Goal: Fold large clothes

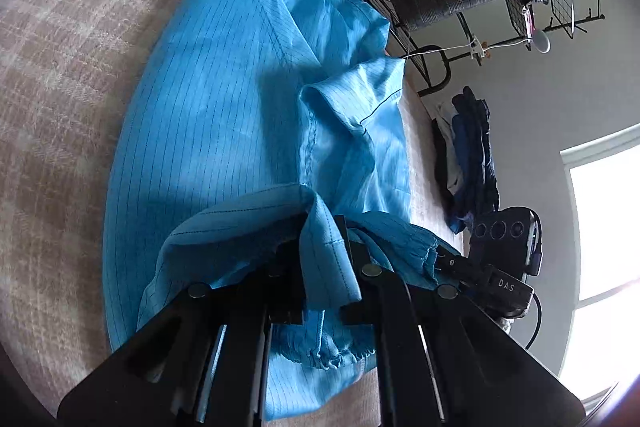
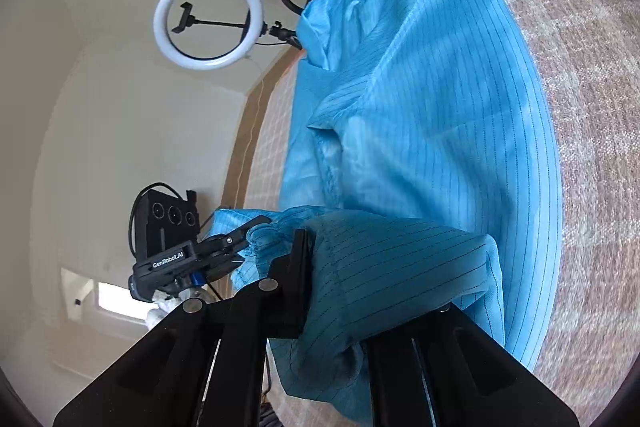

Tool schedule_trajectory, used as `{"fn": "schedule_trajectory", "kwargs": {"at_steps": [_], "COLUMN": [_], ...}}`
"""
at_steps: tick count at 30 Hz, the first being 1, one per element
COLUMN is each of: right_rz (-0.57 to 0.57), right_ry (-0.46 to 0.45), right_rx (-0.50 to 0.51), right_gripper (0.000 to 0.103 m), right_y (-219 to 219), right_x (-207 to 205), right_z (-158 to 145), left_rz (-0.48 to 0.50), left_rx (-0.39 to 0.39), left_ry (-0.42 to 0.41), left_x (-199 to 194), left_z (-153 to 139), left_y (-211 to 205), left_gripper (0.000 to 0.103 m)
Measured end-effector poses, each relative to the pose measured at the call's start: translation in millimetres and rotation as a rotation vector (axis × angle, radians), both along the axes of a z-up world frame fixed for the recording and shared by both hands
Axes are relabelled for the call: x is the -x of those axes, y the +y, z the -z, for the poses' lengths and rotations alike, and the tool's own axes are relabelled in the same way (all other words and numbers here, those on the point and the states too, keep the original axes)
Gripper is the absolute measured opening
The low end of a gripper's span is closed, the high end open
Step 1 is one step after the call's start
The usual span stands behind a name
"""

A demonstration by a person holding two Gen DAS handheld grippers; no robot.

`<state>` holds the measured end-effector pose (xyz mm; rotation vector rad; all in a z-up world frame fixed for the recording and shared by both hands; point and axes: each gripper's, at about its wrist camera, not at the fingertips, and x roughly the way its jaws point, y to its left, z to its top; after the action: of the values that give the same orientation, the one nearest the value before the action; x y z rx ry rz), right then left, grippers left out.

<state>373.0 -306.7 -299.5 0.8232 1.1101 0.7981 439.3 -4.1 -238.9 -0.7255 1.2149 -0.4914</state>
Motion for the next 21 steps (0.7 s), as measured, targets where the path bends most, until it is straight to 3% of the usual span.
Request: {"fn": "schedule_trajectory", "kwargs": {"at_steps": [2,4,6,7,9,11,15,18,21], "right_rz": [0.002,0.016,0.034,0.046,0.062,0.071,0.094,0.111,0.056], "right_ry": [0.013,0.034,0.061,0.063,0.049,0.030,-0.036,-0.127,-0.236], "right_rx": [0.004,0.018,0.001,-0.003,-0.012,-0.028,0.000,0.095,0.205], "right_gripper": [0.011,0.016,0.032,0.041,0.047,0.047,0.047,0.047,0.044], "right_y": [-4,-11,-19,-24,-35,-45,-64,-79,-68], "right_x": [-4,-11,-16,-17,-16,-17,-19,-7,12], "right_z": [6,9,11,11,5,-4,-28,-48,-64], "left_rz": [-0.016,-0.030,-0.047,-0.062,-0.092,-0.108,-0.124,-0.107,-0.043], "left_rx": [-0.012,0.001,0.011,0.015,0.023,0.033,-0.023,-0.088,-0.171], "left_ry": [0.001,0.012,0.006,-0.008,-0.039,-0.067,-0.143,-0.199,-0.243], "left_x": [-6,-12,-15,-15,-17,-20,-16,-5,9], "left_z": [6,10,8,4,-6,-16,-38,-52,-57], "left_y": [2,6,10,13,18,25,40,49,47], "left_gripper": [0.006,0.014,0.041,0.048,0.059,0.059,0.059,0.059,0.059]}}
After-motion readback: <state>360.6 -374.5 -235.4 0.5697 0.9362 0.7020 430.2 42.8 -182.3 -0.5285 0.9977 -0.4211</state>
